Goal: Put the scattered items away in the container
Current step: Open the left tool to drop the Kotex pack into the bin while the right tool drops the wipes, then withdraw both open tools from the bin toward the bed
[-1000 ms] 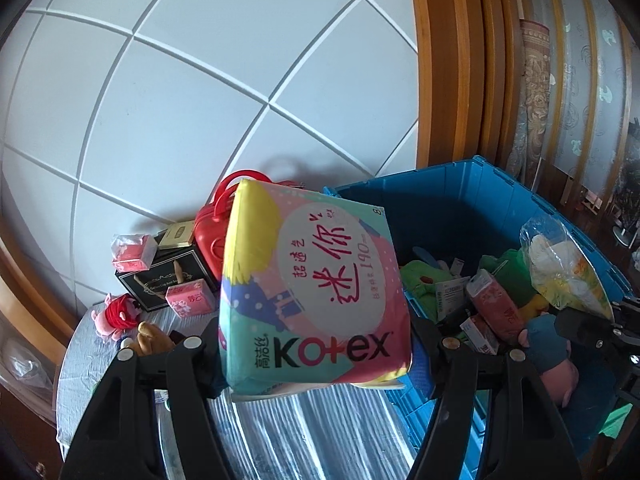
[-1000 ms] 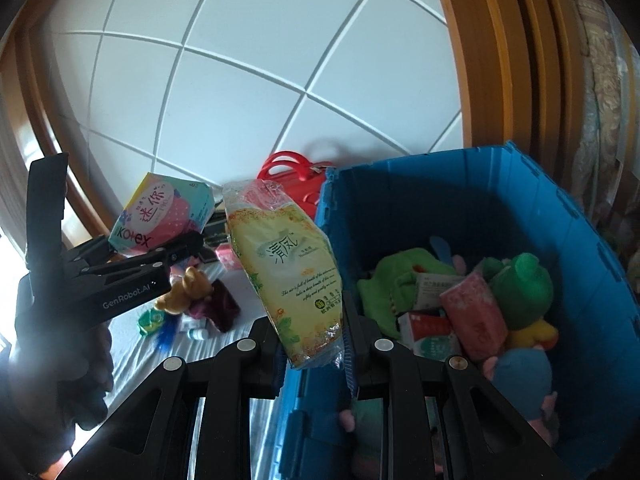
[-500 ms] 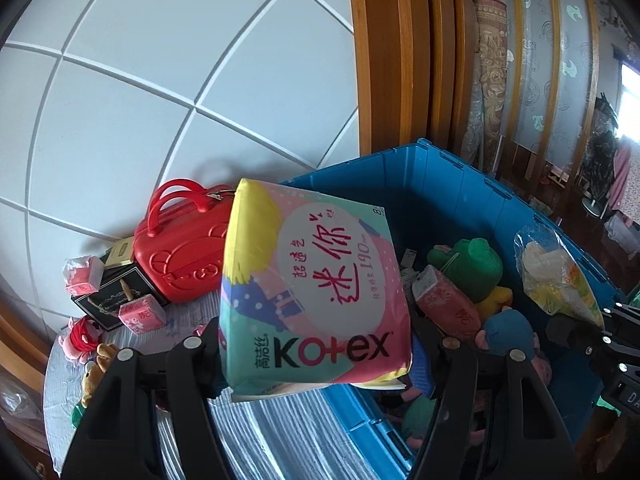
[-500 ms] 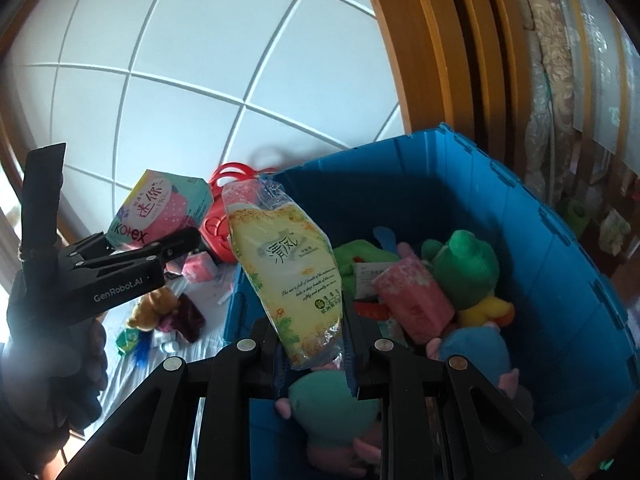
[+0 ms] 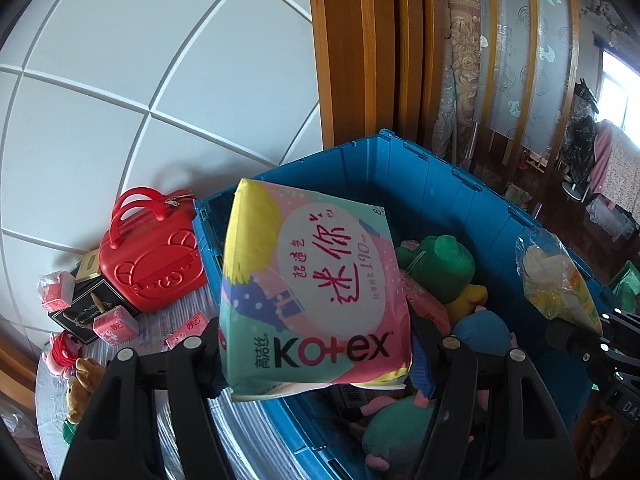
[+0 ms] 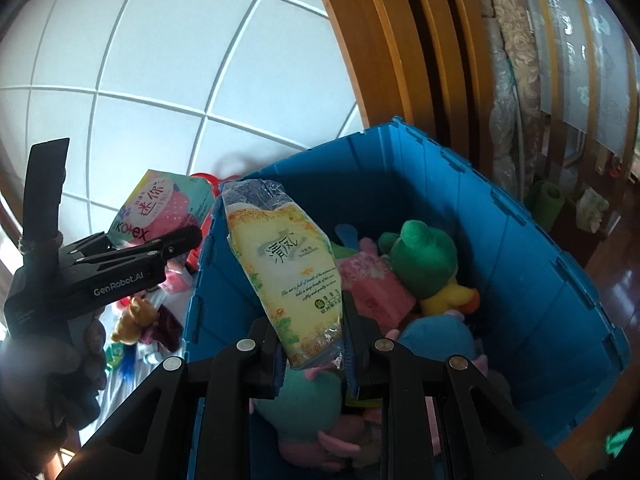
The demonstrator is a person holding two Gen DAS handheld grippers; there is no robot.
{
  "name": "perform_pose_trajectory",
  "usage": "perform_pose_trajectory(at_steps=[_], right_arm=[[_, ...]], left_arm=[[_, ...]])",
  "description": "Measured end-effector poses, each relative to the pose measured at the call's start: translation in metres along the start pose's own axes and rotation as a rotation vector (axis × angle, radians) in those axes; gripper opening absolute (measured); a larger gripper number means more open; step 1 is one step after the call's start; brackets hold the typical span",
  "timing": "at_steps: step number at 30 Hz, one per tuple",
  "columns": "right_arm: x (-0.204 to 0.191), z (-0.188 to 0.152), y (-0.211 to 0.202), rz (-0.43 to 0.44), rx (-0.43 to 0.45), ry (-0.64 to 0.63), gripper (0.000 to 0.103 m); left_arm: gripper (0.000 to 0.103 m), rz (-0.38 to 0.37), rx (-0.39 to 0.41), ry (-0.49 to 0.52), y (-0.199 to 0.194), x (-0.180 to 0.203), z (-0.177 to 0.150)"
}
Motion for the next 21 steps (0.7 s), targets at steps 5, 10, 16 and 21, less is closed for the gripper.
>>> perform_pose_trajectory(at_steps=[5, 10, 16, 21], right_arm=[[0.010, 0.002, -0.008, -0.042, 0.030, 0.016, 0.081], [0.012, 0.003, -0.016, -0.046, 0.043, 0.016, 0.088], [0.010, 0.003, -0.020, -0.040, 0.046, 0.016, 0.088], [0.002, 0.002, -0.021, -0.027, 0.050, 0.009, 0.088]], left_arm=[[0.073, -0.027, -0.060, 0.058, 0.008, 0.022, -0.008], [0.101, 0.000, -0.033, 0.060, 0.000, 0.023, -0.009], [0.101, 0.008, -0.028, 0.047, -0.007, 0.014, -0.011], [0.101, 0.014, -0.021, 0.031, -0.015, 0.005, -0.014]])
Point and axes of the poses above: each gripper's, at about its wrist camera, not at the fingertips, and y roughly the way its jaws point, x to its right, z to its top, the point moved 7 cm from there along y, roughly the way its jaws point, and after that the axes turned 8 degrees about x, right-handed, at the moved point
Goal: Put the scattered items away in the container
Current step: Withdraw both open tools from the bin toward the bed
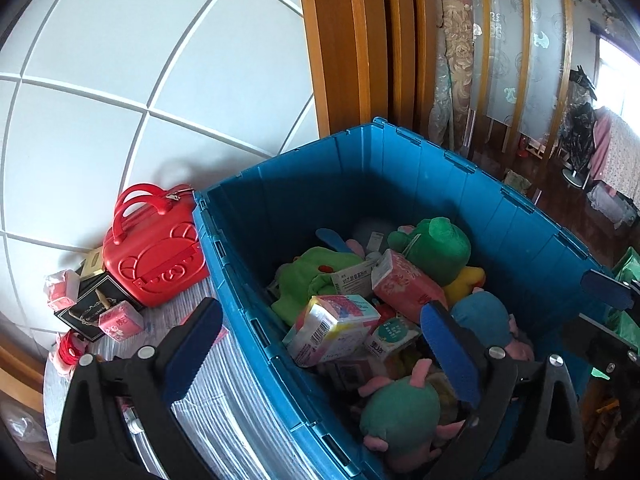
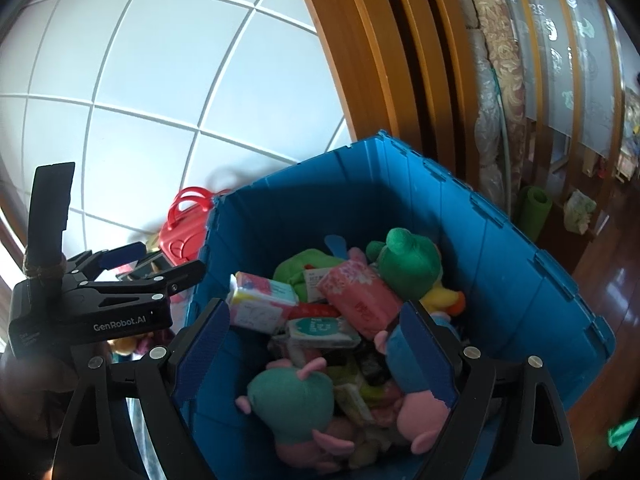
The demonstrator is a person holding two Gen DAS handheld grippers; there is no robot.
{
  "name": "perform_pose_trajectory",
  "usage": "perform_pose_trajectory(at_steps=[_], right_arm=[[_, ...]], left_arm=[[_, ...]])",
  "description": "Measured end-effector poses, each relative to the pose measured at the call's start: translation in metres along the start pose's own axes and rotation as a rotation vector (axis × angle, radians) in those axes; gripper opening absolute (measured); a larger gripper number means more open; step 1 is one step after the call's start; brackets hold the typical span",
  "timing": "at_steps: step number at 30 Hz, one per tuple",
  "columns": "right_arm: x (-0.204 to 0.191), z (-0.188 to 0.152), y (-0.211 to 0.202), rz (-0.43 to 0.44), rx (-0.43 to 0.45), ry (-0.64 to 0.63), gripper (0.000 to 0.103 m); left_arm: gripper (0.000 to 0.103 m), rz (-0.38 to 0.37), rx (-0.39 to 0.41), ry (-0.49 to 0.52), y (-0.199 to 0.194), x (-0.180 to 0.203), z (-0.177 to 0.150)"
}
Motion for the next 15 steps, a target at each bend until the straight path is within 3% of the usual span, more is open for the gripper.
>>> perform_pose_trajectory(at_steps=[15], right_arm=[[-0.060, -0.008, 0.018, 0.092, -0.029, -0.081, 0.089]], left_arm=[[0.101, 0.066, -0.020, -0.100, -0.018, -0.064, -0.041]])
Point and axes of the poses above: each gripper's, at about its wrist camera, not at the fingertips, and y roughly the way its jaws point, x to its right, z to its top, the point moved 7 cm from there along y, roughly the way its jaws point, and after that the axes turned 8 degrees about x, right-handed, at the moved point
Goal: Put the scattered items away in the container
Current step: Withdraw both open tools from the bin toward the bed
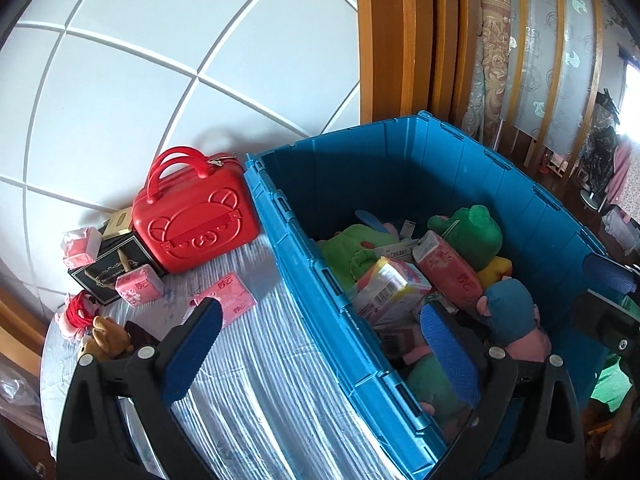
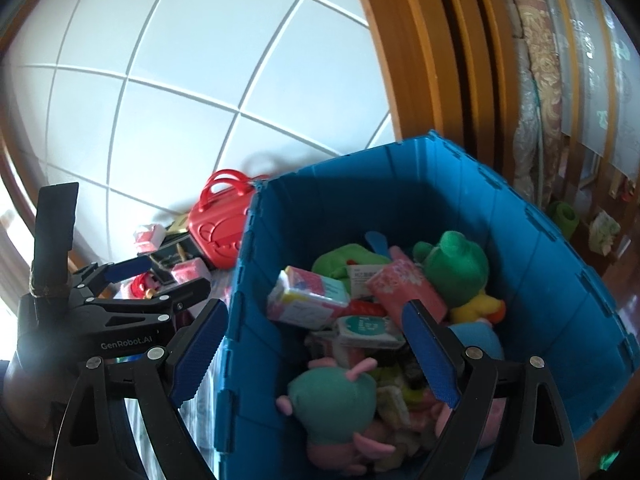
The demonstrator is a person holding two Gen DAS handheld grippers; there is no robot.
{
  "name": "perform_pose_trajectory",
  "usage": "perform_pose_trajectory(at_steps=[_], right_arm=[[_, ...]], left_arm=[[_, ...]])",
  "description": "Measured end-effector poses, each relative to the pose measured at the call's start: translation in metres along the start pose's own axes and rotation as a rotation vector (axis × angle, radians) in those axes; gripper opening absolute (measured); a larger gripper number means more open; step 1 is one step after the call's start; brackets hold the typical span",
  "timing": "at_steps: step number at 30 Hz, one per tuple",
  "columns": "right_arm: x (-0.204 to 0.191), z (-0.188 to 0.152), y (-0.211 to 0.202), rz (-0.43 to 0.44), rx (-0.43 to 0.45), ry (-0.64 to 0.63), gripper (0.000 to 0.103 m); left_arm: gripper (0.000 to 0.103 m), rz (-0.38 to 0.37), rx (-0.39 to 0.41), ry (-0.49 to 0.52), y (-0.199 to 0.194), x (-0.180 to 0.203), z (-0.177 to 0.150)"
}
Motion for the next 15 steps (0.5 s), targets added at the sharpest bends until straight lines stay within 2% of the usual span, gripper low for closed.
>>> perform_pose_trajectory(at_steps=[15], right_arm=[[-0.086, -0.004, 0.040, 0.129, -0.059, -0.106, 0.093]], left_arm=[[0.101, 0.110, -0.009, -0.103, -0.012, -0.098, -0.026]])
Point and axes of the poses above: each gripper's, at about its wrist camera, not at the fingertips, and y roughly the way its jaws point, x to its right, z to its top, the point moved 7 cm from there along y, roughly the way its jaws point, and after that the axes turned 8 degrees about x, right-handed, at the moved point
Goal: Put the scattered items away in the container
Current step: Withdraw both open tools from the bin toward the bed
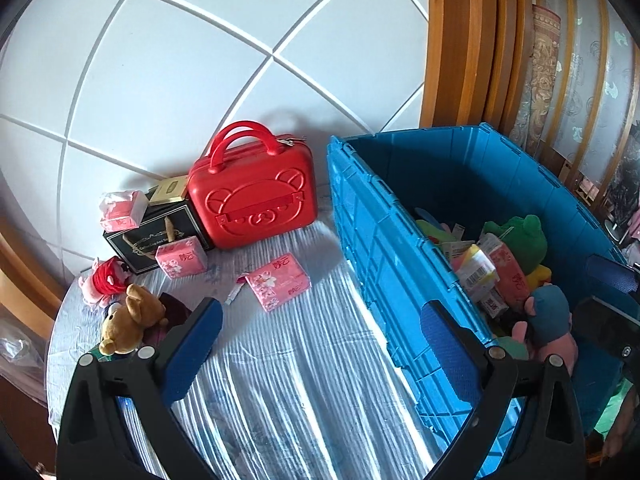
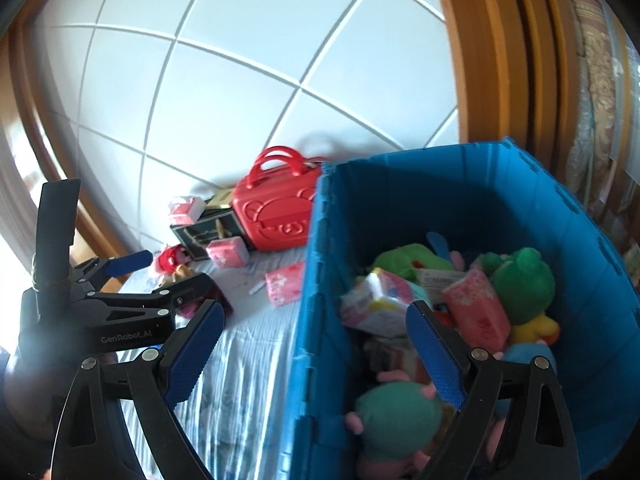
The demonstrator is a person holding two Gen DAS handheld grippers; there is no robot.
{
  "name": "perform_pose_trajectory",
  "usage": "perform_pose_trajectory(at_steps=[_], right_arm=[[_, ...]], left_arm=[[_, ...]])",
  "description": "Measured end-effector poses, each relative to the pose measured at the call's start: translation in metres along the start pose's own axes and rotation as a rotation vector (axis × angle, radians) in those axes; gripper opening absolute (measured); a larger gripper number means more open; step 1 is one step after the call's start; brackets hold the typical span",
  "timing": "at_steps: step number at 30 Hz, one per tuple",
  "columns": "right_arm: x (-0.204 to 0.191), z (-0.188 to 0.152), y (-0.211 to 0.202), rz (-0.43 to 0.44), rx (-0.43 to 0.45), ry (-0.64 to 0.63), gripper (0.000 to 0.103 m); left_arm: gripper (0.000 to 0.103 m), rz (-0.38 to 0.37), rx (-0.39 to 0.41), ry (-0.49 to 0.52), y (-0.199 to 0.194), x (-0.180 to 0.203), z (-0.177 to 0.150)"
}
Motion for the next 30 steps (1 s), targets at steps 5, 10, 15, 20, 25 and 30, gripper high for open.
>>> perform_pose_trajectory(at_steps=[5, 10, 15, 20, 25, 30], right_arm=[[-0.033, 0.001, 0.017, 0.048, -0.018, -0.032, 0.095], [-0.064, -0.006, 0.032, 0.078, -0.036, -0.059, 0.097], [-0.092, -0.017, 0.049, 0.088, -0.061, -0.083, 0.100], [-0.112, -0.035, 0.072, 0.067, -0.096, -0.083, 0.102], [-0.129, -0.050, 0.096, 0.043, -0.125, -0.077, 0.102], [-0.148, -0.064, 0.127, 0.032, -0.159, -0.082, 0.102]], left_arm=[[0.101, 0.045, -0.003, -0.033, -0.003, -0.039, -0.009], [0.101, 0.077, -0.009, -0.060, -0.006, -0.076, -0.018], [0.101, 0.096, -0.019, -0.074, -0.008, -0.109, -0.030], [0.101, 0.126, -0.040, -0.104, -0.004, -0.152, -0.052], [0.101, 0.146, -0.082, -0.133, 0.008, -0.192, -0.082], [0.101, 0.171, -0.105, -0.136, 0.021, -0.230, -0.099]])
Point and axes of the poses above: each gripper's, at about its wrist camera, not at the fingertips, and y roughly the way its jaws point, x to its right, z to its top, the point moved 7 cm from there along y, roughly the way its jaws point, and after that the axes turned 8 degrees about x, right-handed, at the moved point
